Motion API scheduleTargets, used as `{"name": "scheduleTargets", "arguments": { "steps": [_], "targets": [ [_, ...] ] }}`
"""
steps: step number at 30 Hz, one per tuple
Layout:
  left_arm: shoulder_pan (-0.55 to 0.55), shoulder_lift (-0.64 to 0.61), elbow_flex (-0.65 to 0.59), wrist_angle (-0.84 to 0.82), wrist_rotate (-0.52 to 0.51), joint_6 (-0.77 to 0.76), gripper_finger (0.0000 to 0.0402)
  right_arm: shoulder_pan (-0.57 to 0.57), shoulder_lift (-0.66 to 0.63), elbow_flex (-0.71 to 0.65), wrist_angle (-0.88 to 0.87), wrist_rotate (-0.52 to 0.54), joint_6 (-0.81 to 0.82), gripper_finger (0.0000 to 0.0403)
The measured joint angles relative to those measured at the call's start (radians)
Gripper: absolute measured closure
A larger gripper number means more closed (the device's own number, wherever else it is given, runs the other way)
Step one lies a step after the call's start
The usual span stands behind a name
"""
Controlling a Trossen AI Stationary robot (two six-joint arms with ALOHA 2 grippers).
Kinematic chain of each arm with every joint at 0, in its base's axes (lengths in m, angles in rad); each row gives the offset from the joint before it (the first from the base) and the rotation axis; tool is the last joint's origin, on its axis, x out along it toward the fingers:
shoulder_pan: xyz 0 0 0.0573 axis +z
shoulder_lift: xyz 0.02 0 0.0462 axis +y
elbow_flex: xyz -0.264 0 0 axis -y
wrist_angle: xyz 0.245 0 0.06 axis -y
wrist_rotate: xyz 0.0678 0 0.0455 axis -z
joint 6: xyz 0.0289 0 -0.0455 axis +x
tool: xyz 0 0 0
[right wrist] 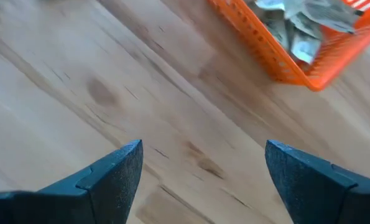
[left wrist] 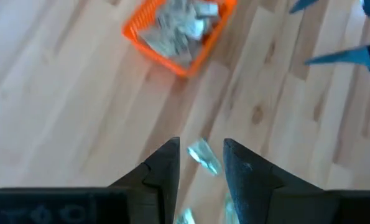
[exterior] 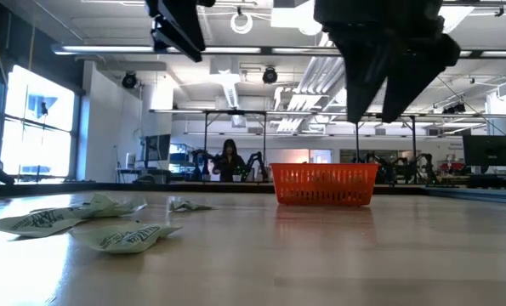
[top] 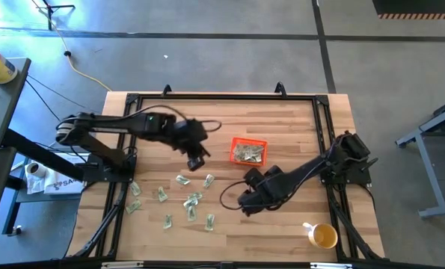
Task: Pick and place Stevia / Truvia into bins
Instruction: Adjust the green stevia packets
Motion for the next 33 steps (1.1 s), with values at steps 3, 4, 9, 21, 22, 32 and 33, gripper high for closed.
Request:
{"name": "scheduleTargets", "arguments": {
  "steps": [3,4,9,21,22,32,33],
  "targets": [
    [-0.040,-0.037,-0.067,-0.001,-0.001,-0.046,0.0245,-0.020,0.000,0.000,0.058,0.012,0.018,0.0076],
    [-0.054,-0.048,-0.087,0.005,-0.001,-0.065,0.0246,-0.029,0.000,0.000,0.082,0.012,0.017,0.0076],
    [-0.091,-0.077,-0.142,0.052,-0.001,-0.130,0.0247,-0.063,0.000,0.000,0.187,0.029,0.014,0.0076],
    [-0.191,-0.076,-0.143,0.203,0.027,-0.292,0.0248,-0.085,0.000,0.000,0.371,-0.006,-0.133,0.0076],
    [-0.208,-0.076,-0.143,0.217,0.020,-0.314,0.0248,-0.083,0.000,0.000,0.383,-0.008,-0.159,0.0076],
    [-0.375,-0.076,-0.143,0.233,-0.078,-0.612,0.0247,-0.034,-0.001,0.000,0.394,-0.069,-0.319,0.0076],
    [-0.389,-0.076,-0.143,0.232,-0.077,-0.651,0.0247,-0.018,-0.001,0.000,0.394,-0.099,-0.323,0.0076]
  ]
}}
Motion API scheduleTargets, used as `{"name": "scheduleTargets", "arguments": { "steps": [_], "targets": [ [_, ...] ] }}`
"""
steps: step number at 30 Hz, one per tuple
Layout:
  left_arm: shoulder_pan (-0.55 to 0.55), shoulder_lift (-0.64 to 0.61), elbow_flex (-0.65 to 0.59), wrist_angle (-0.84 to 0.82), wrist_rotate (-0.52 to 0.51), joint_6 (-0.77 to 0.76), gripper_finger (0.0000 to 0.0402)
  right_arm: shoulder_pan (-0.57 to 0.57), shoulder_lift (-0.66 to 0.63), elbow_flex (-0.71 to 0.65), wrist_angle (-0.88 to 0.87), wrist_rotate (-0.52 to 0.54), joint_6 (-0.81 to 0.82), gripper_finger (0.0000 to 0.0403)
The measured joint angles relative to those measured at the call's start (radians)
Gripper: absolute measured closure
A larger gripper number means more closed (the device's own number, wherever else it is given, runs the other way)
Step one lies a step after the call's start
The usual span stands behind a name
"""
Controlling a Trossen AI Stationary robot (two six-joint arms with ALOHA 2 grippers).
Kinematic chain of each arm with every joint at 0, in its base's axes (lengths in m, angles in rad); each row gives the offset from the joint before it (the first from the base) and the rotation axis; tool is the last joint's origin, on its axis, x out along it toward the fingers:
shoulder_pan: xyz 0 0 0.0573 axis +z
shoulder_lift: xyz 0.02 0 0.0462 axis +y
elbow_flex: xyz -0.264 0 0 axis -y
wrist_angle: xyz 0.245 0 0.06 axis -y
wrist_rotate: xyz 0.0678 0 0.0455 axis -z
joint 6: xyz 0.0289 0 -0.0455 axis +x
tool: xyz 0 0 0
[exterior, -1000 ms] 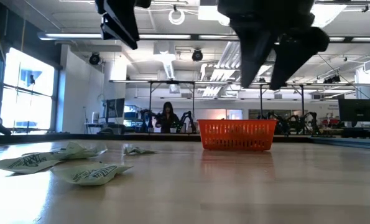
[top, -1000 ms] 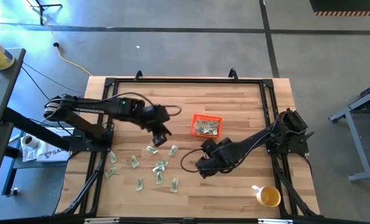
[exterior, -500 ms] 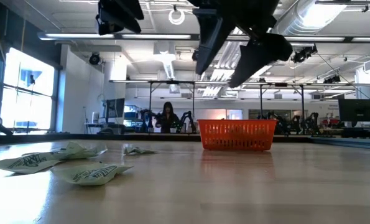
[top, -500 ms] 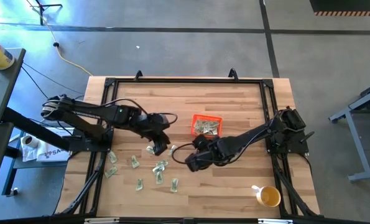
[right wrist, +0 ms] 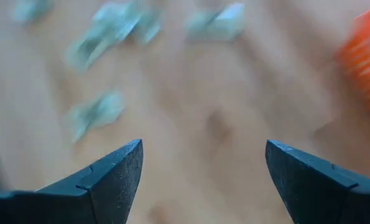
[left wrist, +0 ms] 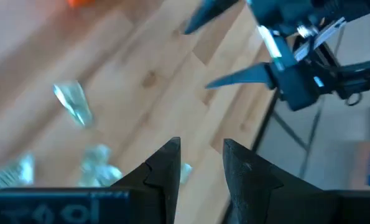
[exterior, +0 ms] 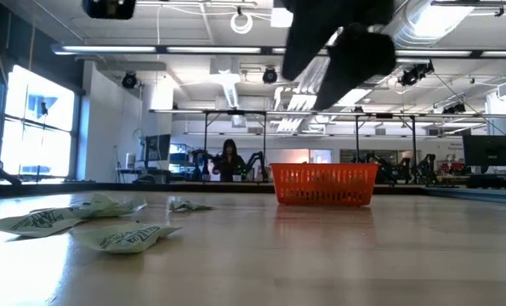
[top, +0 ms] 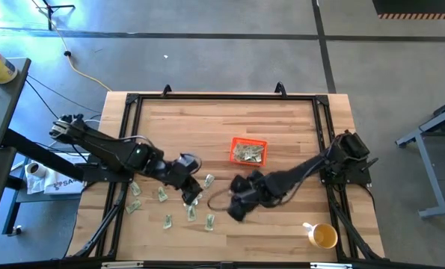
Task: Pick and place Stevia / Truvia into bins
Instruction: Adjust the green stevia packets
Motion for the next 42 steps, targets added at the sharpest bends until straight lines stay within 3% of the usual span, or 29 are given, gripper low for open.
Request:
{"name": "scheduleTargets", "arguments": {
  "steps": [4,7,10,15,23,29,34,39,42],
  "targets": [
    [-0.053,0.000,0.000,-0.013,-0.035,-0.154,0.0247,0.081,0.000,0.000,-0.020,-0.100,-0.027,0.0076],
    [-0.090,0.009,0.000,-0.032,-0.080,-0.252,0.0247,0.154,0.000,0.000,-0.062,-0.100,-0.024,0.0076],
    [-0.121,0.026,0.000,-0.041,-0.063,-0.378,0.0247,0.221,0.000,0.000,-0.070,-0.096,-0.023,0.0076],
    [-0.170,0.048,0.000,0.012,-0.017,-0.554,0.0247,0.303,-0.001,0.000,-0.082,-0.066,-0.002,0.0076],
    [-0.236,0.067,0.001,-0.021,-0.118,-0.741,0.0247,0.412,-0.002,0.000,-0.242,0.048,0.137,0.0076],
    [-0.196,0.155,0.001,-0.332,0.064,-0.812,0.0247,0.424,-0.002,0.000,-0.371,0.040,0.216,0.0076],
    [-0.154,0.236,0.002,-0.536,0.291,-0.663,0.0247,0.382,-0.002,0.000,-0.387,0.040,0.190,0.0076],
    [-0.149,0.303,-0.053,-0.621,0.341,-0.608,0.0247,0.312,-0.002,0.000,-0.387,0.057,0.139,0.0076],
    [-0.152,0.312,-0.115,-0.625,0.361,-0.705,0.0251,0.261,-0.002,0.000,-0.382,0.062,0.120,0.0076]
  ]
}}
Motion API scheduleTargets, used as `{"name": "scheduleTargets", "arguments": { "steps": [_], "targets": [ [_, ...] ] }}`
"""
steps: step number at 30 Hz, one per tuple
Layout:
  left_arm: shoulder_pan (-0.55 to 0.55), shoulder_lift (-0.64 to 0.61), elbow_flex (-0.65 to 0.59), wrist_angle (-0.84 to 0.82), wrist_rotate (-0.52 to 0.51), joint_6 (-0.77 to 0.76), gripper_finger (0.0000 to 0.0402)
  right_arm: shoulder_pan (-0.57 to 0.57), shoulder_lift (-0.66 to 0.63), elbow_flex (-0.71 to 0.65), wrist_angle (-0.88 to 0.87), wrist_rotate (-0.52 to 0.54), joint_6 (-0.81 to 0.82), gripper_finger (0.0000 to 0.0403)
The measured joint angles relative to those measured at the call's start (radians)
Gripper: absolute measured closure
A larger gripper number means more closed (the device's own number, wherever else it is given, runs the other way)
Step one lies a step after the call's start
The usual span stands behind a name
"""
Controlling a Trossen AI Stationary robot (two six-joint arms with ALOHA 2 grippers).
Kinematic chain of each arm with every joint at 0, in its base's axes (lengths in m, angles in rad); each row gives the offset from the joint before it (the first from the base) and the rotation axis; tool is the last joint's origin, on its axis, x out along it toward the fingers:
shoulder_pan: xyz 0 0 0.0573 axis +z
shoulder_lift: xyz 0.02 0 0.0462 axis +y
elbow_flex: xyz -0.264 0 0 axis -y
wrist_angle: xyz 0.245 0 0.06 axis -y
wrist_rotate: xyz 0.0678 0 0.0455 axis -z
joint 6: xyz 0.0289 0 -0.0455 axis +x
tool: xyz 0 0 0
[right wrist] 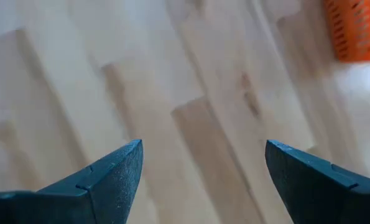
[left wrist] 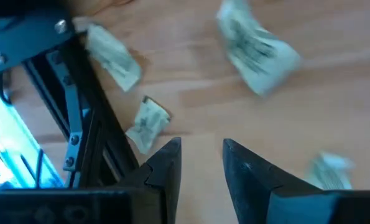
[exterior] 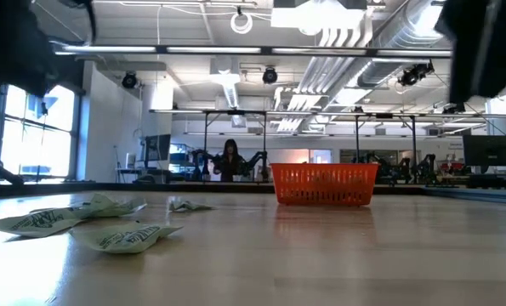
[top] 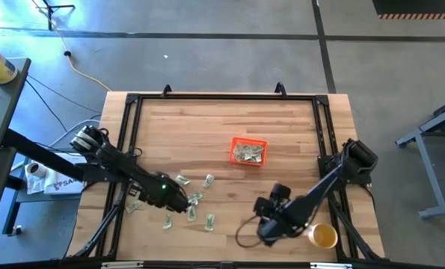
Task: Pick and place Stevia / Truvia into bins
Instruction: Adjust the green stevia packets
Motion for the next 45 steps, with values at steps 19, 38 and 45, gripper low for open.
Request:
{"name": "scheduleTargets", "arguments": {
  "steps": [19,38,45],
  "targets": [
    [-0.099,-0.001,-0.248,0.045,0.065,-0.345,0.0337,-0.150,0.000,0.000,0.079,-0.059,-0.232,0.0076],
    [-0.100,-0.015,-0.446,0.249,0.013,-0.404,0.0345,-0.151,0.000,0.000,0.076,-0.082,-0.236,0.0076],
    [-0.030,-0.008,-0.389,0.234,-0.114,-0.319,0.0378,-0.162,0.000,0.000,0.076,-0.081,-0.235,0.0076]
  ]
}}
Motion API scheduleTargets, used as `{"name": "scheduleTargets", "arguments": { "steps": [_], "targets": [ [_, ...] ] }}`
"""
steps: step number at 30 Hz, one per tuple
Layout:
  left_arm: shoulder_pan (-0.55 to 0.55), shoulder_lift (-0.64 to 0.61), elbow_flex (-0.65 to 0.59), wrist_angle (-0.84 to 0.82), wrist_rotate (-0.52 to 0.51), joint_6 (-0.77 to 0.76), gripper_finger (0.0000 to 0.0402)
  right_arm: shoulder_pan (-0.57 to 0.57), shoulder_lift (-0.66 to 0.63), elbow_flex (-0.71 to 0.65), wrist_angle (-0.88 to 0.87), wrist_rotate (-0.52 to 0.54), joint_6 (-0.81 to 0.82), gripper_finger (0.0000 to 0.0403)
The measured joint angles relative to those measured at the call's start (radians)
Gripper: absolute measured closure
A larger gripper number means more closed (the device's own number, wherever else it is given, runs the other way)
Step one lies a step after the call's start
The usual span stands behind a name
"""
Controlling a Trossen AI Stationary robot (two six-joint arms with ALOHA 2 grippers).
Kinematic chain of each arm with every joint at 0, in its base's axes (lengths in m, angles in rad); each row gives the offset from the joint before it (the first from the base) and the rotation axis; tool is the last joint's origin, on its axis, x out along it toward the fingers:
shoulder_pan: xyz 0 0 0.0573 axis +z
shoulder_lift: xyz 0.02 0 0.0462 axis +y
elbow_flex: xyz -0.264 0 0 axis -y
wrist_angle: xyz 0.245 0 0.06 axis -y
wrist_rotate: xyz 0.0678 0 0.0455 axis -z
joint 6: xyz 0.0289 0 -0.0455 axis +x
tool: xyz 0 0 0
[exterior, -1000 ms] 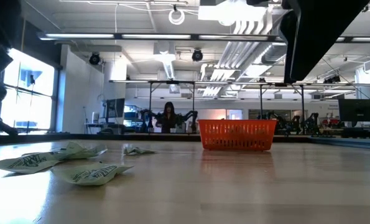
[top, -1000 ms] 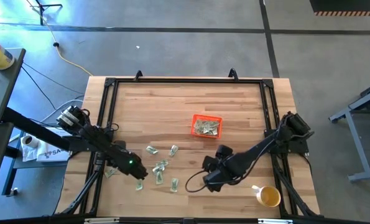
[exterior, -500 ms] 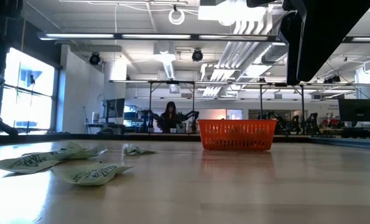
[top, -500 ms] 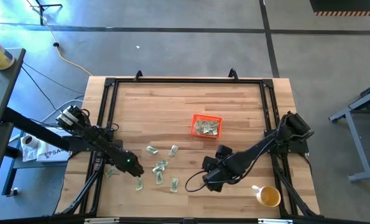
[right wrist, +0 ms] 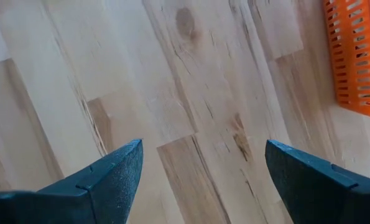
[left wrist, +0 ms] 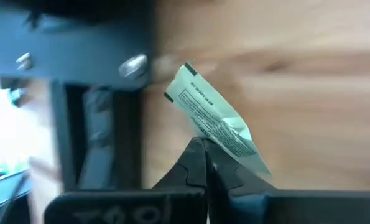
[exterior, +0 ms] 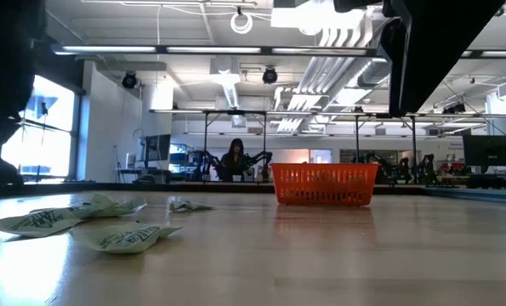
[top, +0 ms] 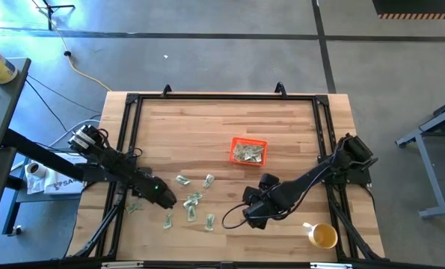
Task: Pick and place Stevia / Truvia into bins
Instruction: Adjust the green stevia packets, then put the green stevia packet into the orange basket
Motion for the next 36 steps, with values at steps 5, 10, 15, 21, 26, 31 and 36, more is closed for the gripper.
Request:
{"name": "scheduleTargets", "arguments": {
  "steps": [5,10,15,21,26,31,36],
  "targets": [
    [0.085,-0.001,0.043,0.028,-0.176,0.106,0.0334,-0.009,0.000,0.000,0.000,-0.001,0.001,0.0076],
    [0.173,0.005,0.157,0.286,-0.492,0.379,0.0317,-0.007,0.000,0.000,-0.006,-0.004,0.008,0.0076],
    [0.261,0.004,0.246,0.666,-0.624,0.790,0.0345,-0.001,0.000,0.000,-0.035,-0.003,0.008,0.0076],
    [0.340,0.001,0.412,0.457,-0.588,0.886,0.0370,0.051,0.001,0.000,-0.107,0.048,0.040,0.0076],
    [0.344,0.003,0.521,0.036,-0.329,0.853,0.0352,0.062,0.001,0.000,-0.127,0.039,0.092,0.0076],
    [0.268,0.004,0.481,-0.104,-0.177,0.738,0.0316,0.035,0.001,0.000,-0.131,0.045,0.088,0.0076],
    [0.215,0.005,0.422,0.068,-0.229,0.630,0.0302,0.017,0.001,0.000,-0.143,-0.006,0.000,0.0076]
  ]
}}
